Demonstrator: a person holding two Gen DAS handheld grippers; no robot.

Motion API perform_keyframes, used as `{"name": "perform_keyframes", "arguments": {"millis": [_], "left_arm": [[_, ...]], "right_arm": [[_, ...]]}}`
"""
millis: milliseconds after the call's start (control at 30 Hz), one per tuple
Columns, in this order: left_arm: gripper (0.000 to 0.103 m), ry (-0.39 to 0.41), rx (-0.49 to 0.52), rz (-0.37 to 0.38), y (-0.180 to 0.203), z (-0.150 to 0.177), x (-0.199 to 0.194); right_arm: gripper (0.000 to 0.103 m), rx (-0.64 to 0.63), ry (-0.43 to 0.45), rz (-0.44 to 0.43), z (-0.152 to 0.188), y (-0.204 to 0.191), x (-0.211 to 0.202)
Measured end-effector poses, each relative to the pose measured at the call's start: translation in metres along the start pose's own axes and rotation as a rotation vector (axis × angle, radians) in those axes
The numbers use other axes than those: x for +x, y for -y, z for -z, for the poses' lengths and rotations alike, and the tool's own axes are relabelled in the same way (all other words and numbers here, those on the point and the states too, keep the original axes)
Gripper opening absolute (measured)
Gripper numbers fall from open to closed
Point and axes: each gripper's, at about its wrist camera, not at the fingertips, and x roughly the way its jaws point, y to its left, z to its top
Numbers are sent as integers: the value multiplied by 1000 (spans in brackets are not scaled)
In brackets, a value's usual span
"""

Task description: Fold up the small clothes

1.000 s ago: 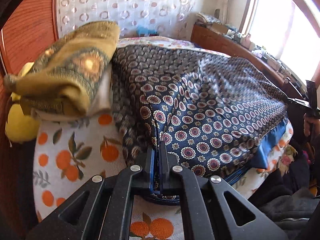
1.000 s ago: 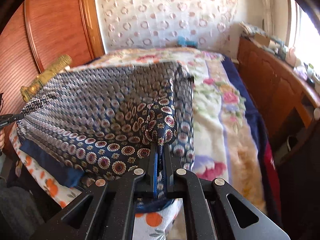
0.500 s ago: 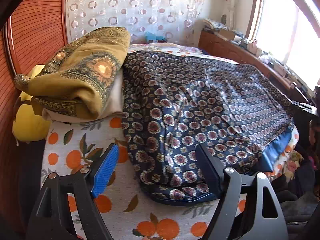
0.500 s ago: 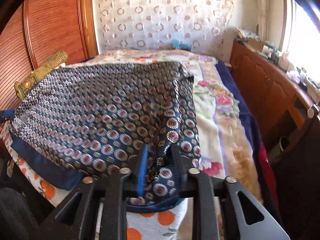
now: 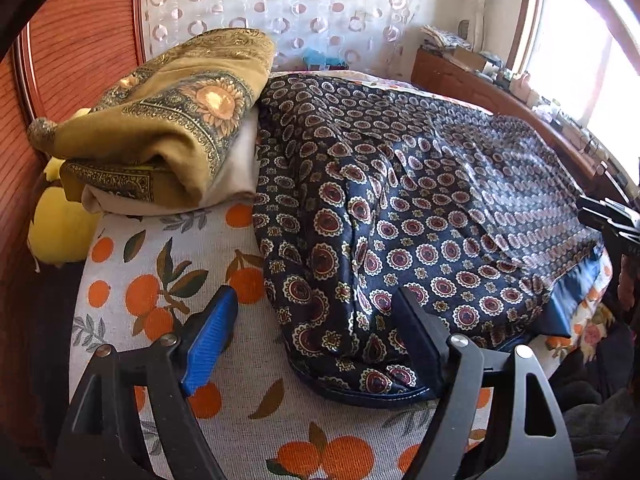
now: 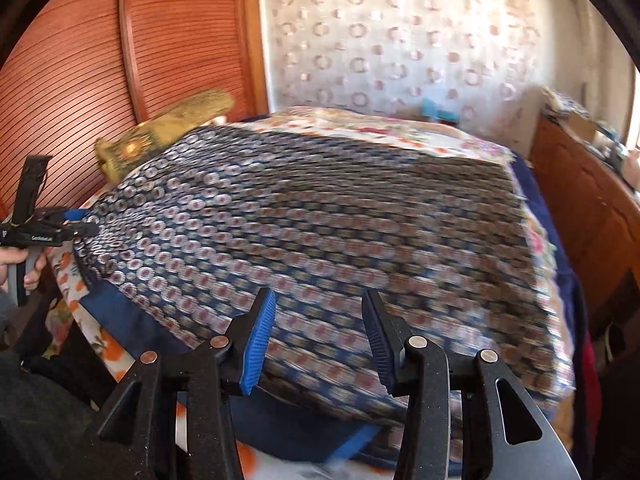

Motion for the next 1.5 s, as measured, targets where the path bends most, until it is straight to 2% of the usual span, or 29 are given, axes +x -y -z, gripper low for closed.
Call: {"name": "perform_keyframes", "arguments": {"millis": [167, 300, 367, 400, 433, 633, 733, 800, 833, 900, 967, 1133, 1167, 1200, 1233, 1267, 1300, 1500], "left_arm": [[81, 9, 25, -46, 6, 2, 2], [81, 19, 20, -54, 7, 3, 1], [81, 27, 20, -54, 7, 4, 0], [81, 33, 22, -54, 7, 5, 0], [81, 39, 25, -55, 7, 6, -1], [81, 78, 22, -51, 7, 12, -4], [81, 80, -25, -8, 0, 12, -9], [67, 80, -70, 27, -7, 12, -13], [64, 80, -98, 41, -11, 11, -15], [53, 83, -137, 72, -17, 12, -18], [50, 75, -156, 95, -20, 12, -18], [49, 69, -159, 94, -16, 9, -15], [45, 67, -157, 95, -15, 8, -13], [33, 65, -153, 93, -13, 8, -13], [27, 60, -153, 93, -12, 7, -11], [16, 56, -154, 102, -11, 6, -11], [11, 56, -151, 111, -9, 6, -11], [8, 112, -98, 136, 16, -13, -31]], "right_arm": [[47, -45, -20, -45, -12, -35, 38], [47, -56, -41, -74, -17, -63, 66], [54, -60, -46, -98, -19, -73, 80], [61, -57, -45, -110, -21, -73, 93], [64, -55, -41, -117, -22, -77, 97], [65, -79, -69, -66, -20, -101, 120], [65, -97, -60, -27, -19, -113, 128], [67, -85, -50, -21, -18, -116, 131], [69, -82, -44, -13, -17, -117, 133], [70, -77, -41, -6, -16, -117, 129], [71, -73, -41, -7, -16, -116, 126], [73, -72, -39, -7, -17, -116, 121], [73, -73, -39, -7, -17, -116, 122], [74, -73, -39, -8, -17, -115, 121], [74, -73, -39, -7, -16, -117, 122], [74, -73, -40, -8, -16, -117, 122], [74, -73, -40, -9, -16, -115, 121], [74, -44, -46, -25, -15, -95, 103]]}}
